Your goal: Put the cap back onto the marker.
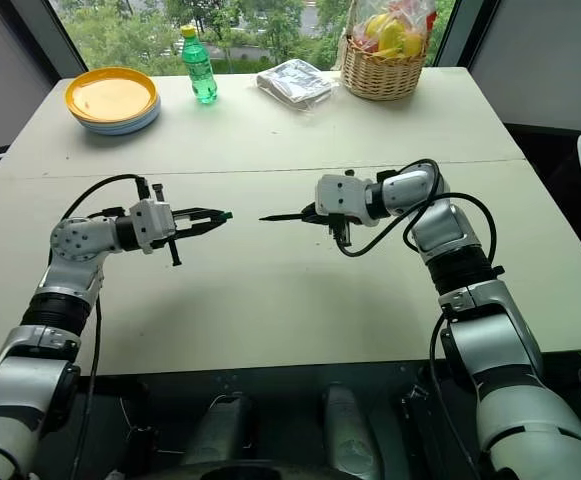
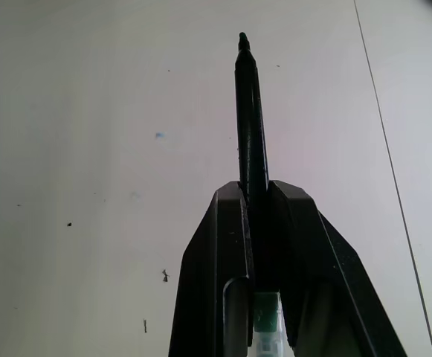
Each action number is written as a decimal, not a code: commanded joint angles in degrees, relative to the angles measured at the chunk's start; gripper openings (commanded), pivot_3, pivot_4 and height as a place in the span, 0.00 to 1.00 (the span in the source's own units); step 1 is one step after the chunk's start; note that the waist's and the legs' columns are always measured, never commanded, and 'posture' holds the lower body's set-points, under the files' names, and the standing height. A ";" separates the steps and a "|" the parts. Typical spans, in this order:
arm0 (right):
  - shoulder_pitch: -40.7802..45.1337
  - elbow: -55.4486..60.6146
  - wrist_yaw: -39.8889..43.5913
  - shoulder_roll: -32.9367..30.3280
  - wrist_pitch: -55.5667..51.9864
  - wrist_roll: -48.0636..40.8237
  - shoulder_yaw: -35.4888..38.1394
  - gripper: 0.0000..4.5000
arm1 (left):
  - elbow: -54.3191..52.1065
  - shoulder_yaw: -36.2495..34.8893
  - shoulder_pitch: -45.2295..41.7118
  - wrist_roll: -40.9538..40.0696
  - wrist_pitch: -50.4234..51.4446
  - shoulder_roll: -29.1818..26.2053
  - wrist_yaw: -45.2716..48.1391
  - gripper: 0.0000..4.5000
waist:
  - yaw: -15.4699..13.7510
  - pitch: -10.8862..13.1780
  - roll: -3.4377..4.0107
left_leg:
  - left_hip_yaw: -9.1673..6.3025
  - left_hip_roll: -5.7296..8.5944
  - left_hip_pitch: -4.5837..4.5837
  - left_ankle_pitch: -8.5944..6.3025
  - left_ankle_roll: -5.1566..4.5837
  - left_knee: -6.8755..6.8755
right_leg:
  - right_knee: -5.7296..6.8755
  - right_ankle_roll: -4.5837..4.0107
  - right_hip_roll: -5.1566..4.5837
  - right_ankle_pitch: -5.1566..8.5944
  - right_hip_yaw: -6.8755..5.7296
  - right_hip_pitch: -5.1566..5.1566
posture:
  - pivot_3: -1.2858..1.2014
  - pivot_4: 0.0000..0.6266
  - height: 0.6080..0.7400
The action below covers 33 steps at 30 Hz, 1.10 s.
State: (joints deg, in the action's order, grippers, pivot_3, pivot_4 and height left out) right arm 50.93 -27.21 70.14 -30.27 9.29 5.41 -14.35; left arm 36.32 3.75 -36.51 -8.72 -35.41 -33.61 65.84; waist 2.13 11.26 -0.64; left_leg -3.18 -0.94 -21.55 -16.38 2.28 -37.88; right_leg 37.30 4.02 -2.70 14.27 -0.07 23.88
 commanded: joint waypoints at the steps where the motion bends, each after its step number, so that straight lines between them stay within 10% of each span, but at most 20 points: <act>1: 0.11 3.79 -1.61 0.29 -0.75 -1.77 1.31 0.01 | -3.28 -0.16 0.58 0.30 -1.05 -0.83 -0.36 0.00 | -0.02 0.00 0.00 | 0.00 0.00 0.00 0.00 0.00 0.00 | 0.00 0.00 0.00 0.00 0.00 0.00 | 0.52 0.24 1.00; 33: -3.76 15.48 -0.44 -1.63 -8.76 -4.73 0.24 0.01 | -10.55 1.83 2.66 4.20 -3.03 -1.36 -4.96 0.00 | -0.11 0.00 0.00 | -0.01 0.00 0.00 0.00 0.00 0.00 | 0.01 0.00 0.01 0.00 0.00 0.00 | 0.52 0.24 1.00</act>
State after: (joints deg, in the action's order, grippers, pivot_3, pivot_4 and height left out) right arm 47.03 -13.73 69.60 -31.43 0.38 1.58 -14.35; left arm 27.46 5.73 -33.80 -4.21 -37.16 -34.42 61.29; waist 2.02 11.26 -0.64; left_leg -3.18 -0.94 -21.55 -16.38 2.28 -37.88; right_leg 37.32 4.02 -2.69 14.28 -0.07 23.88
